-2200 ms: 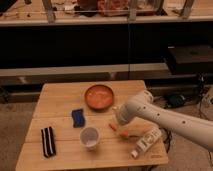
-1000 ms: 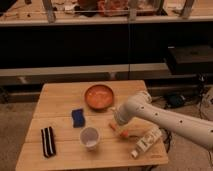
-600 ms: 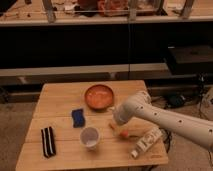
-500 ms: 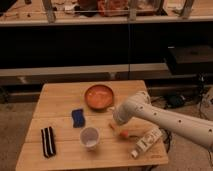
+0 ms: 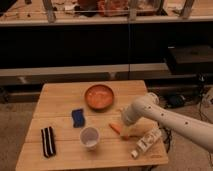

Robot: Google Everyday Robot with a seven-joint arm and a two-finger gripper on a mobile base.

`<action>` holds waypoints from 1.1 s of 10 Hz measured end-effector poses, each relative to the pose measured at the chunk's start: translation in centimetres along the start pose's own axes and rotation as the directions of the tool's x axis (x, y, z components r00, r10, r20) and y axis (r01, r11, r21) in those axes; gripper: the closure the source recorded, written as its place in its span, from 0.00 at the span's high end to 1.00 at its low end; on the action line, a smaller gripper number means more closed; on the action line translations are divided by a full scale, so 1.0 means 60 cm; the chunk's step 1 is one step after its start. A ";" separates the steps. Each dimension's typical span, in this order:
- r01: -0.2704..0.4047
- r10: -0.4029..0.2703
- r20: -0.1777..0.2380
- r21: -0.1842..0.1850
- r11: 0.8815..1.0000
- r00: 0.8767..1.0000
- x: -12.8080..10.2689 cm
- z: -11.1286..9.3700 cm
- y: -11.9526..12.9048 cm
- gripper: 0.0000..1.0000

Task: Place the pepper in the ceramic bowl

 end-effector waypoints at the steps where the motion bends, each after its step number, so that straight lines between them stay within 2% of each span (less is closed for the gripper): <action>1: -0.027 0.027 0.000 -0.004 1.000 1.000 0.014 -0.001 0.006 0.80; 5: -0.059 0.060 0.004 -0.031 0.998 0.998 0.021 0.005 0.039 0.80; 8: -0.046 0.046 -0.018 -0.027 0.999 0.999 0.008 0.001 0.056 0.77; 11: -0.075 0.075 -0.025 -0.029 0.997 0.997 0.024 0.013 0.060 0.48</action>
